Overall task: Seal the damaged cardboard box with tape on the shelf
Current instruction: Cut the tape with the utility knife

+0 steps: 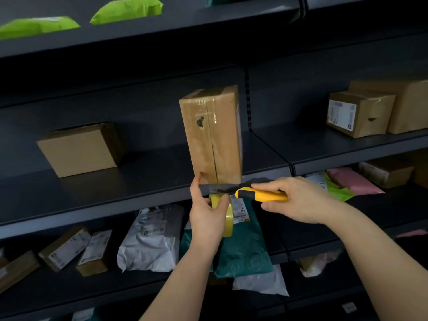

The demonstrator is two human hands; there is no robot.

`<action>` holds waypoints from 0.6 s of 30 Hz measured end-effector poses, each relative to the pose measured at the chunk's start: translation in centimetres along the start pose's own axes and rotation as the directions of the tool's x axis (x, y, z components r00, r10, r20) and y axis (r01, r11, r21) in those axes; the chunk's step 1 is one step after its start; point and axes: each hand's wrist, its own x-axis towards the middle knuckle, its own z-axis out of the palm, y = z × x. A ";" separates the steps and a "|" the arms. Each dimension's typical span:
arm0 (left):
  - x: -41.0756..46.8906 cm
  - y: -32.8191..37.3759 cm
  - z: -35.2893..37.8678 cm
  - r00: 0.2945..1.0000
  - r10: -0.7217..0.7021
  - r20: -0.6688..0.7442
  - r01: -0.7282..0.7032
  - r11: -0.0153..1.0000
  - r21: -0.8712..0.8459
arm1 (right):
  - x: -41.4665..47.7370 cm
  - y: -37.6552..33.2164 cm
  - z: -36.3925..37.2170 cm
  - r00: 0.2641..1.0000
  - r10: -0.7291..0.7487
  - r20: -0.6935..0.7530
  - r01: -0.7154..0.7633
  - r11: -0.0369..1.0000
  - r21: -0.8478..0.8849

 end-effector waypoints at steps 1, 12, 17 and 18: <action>0.0 0.1 0.0 1.000 0.003 0.001 -0.003 1.000 0.004 | 0.0 -0.1 -0.1 1.000 0.009 -0.003 -0.009 1.000 -0.027; -0.1 0.7 0.0 1.000 -0.018 0.016 0.017 0.998 0.059 | 0.5 -1.0 -0.2 0.999 0.043 -0.001 -0.043 0.995 -0.086; 0.2 1.0 0.1 0.998 -0.062 0.009 0.061 0.997 0.043 | 0.4 -1.7 -0.4 0.998 0.048 -0.035 -0.053 0.986 -0.158; 0.2 1.1 0.1 0.998 -0.068 0.009 0.067 0.997 0.035 | 0.4 -1.9 -0.5 0.998 0.046 -0.038 -0.052 0.983 -0.177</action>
